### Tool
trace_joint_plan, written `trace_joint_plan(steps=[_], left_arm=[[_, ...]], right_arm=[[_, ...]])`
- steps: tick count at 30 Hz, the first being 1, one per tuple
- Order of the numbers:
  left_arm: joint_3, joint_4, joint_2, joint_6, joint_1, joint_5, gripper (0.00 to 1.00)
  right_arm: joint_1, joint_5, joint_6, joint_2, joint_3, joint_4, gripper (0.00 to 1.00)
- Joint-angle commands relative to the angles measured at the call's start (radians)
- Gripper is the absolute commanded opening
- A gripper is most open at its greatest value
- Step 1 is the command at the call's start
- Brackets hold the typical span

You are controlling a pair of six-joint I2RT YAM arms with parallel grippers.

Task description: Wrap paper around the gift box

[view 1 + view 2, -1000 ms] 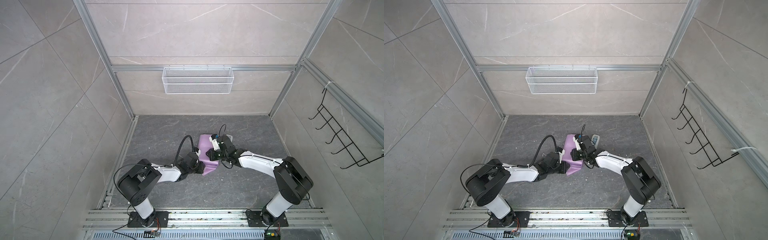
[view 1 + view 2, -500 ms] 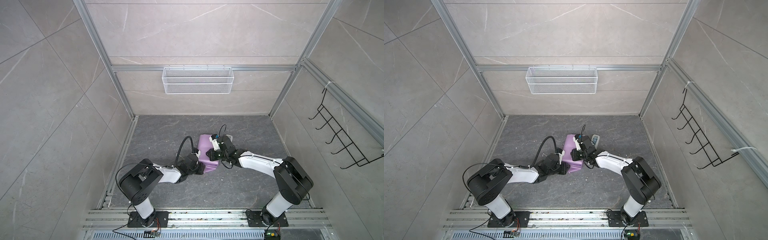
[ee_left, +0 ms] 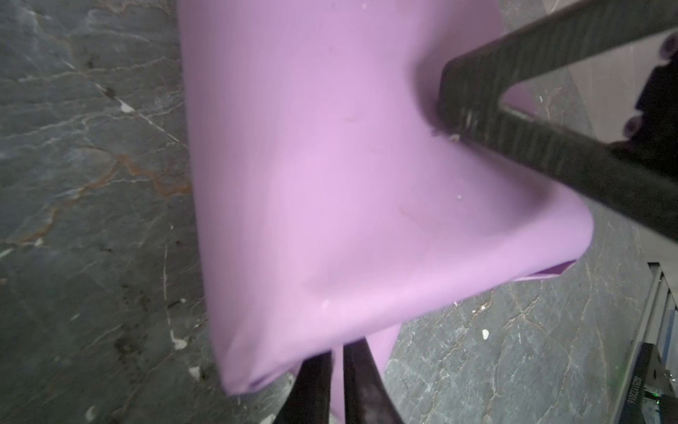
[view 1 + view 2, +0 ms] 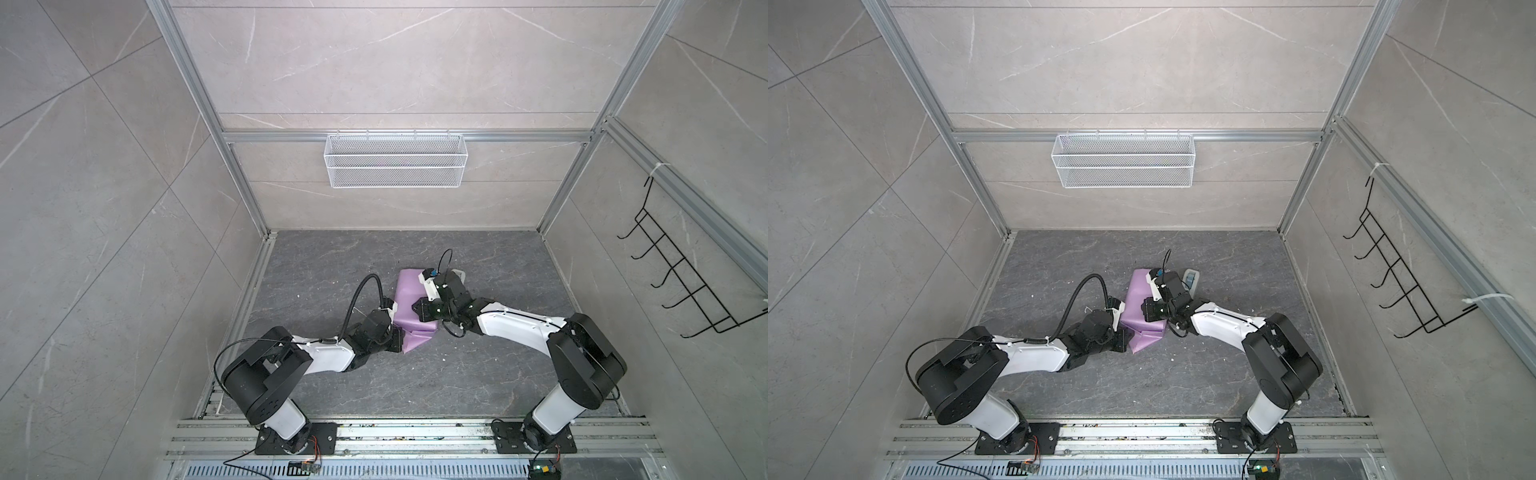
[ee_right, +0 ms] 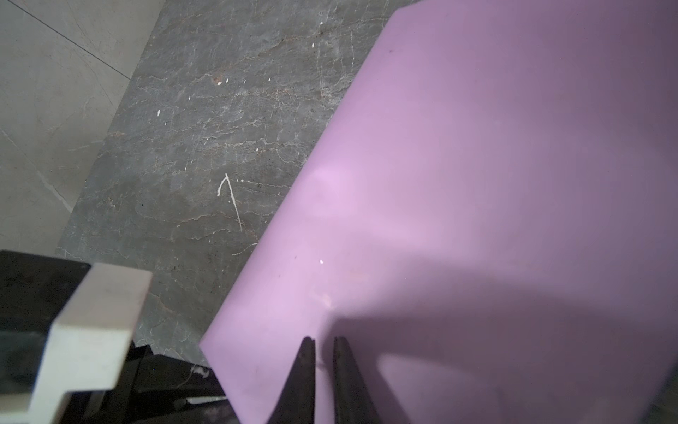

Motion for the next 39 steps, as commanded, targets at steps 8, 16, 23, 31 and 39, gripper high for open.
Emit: trace_joint_plan(steps=[8, 16, 23, 31, 39], left_arm=[[-0.014, 0.019, 0.024, 0.041, 0.0, 0.004, 0.08], [0.008, 0.062, 0.086, 0.038, -0.006, 0.006, 0.08], [0.018, 0.069, 0.088, 0.037, -0.015, 0.009, 0.09], [0.043, 0.1, 0.098, 0.016, -0.018, -0.019, 0.11], [0.093, 0.111, 0.142, 0.009, -0.018, -0.044, 0.1]], right_arm=[[0.008, -0.004, 0.009, 0.009, -0.031, -0.083, 0.14], [0.008, -0.007, 0.009, 0.009, -0.032, -0.085, 0.14], [0.008, -0.006, 0.01, 0.004, -0.037, -0.083, 0.14], [0.008, -0.008, 0.015, 0.009, -0.038, -0.074, 0.14], [0.008, -0.007, 0.011, 0.002, -0.04, -0.08, 0.14]])
